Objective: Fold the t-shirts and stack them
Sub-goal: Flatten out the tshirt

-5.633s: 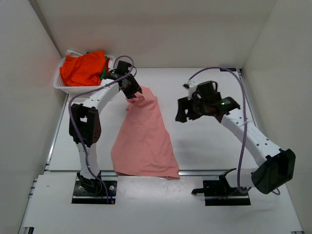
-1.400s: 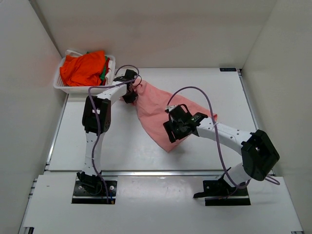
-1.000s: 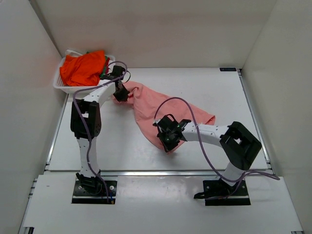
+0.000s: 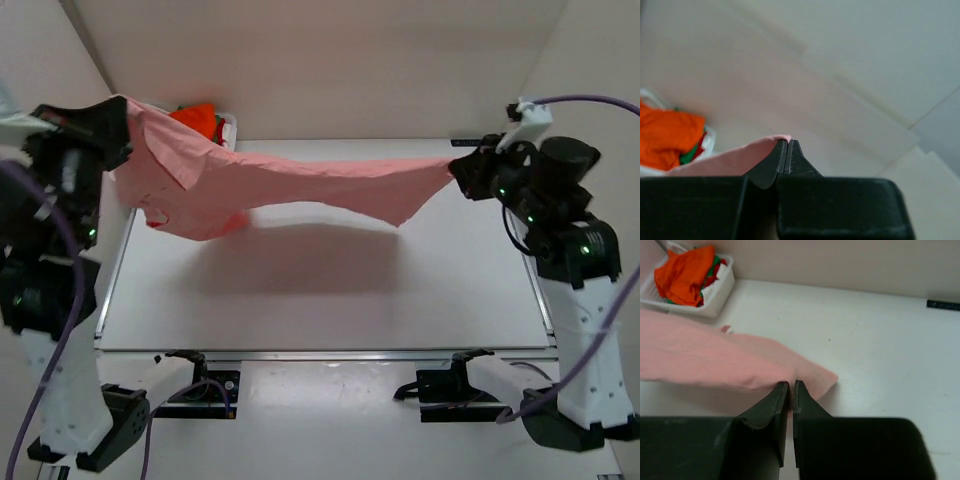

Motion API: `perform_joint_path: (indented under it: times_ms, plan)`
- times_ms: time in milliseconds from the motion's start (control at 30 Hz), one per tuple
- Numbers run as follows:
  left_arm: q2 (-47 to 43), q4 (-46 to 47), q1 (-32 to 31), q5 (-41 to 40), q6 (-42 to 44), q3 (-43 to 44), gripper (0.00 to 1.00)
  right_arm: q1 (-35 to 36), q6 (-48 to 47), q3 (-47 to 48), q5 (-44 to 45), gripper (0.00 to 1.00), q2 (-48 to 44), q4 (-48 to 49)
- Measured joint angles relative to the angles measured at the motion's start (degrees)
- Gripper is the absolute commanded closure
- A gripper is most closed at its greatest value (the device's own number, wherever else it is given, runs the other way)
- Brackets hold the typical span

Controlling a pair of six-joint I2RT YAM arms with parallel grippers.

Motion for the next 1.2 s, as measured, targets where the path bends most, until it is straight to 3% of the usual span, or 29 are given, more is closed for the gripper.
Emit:
perform_joint_path:
  times_ms: [167, 367, 500, 633, 867, 967, 1100, 1133, 1167, 1200]
  plan:
    - [-5.01, -0.09, -4.63, -2.12, 1.84, 8.11, 1.00, -5.92, -1.05, 5.33, -1.99, 1.00, -7.30, -1.81]
    - [-7.21, -0.46, -6.80, -2.54, 1.99, 9.27, 1.00, -9.77, -1.07, 11.93, -5.53, 1.00, -10.40, -1.66]
    - [-6.01, 1.57, -5.11, 0.13, 0.98, 4.48, 1.00, -8.41, -1.44, 10.47, -4.66, 1.00, -9.01, -0.22]
    - [-3.08, 7.28, -3.26, 4.72, -0.98, -7.13, 1.00, -10.64, -1.79, -0.02, -5.84, 1.00, -5.81, 4.48]
    - [16.17, 19.71, -4.92, 8.26, -1.66, -22.29, 1.00, -13.18, -0.70, -16.37, -7.10, 1.00, 12.04, 15.87]
    - [28.00, 22.82, -5.44, 8.87, -1.29, -22.93, 1.00, -13.18, -0.13, -17.59, -7.65, 1.00, 20.87, 18.64]
    - [47.23, 24.28, -6.08, 7.48, 0.24, -13.57, 1.00, -13.18, 0.52, -9.94, -8.00, 0.99, 36.00, 21.55]
    - [53.31, 23.47, -6.08, 6.97, 0.57, -7.13, 0.91, -13.16, 0.59, -5.55, -7.78, 1.00, 40.89, 22.16]
    - [59.17, 23.17, -6.08, 6.38, 0.83, -0.37, 0.84, -13.14, 0.70, -0.61, -7.30, 0.95, 45.66, 22.77]
    - [64.74, 22.64, -6.05, 5.92, 1.01, 6.58, 0.74, -13.16, 0.81, 5.07, -6.54, 0.77, 50.60, 22.77]
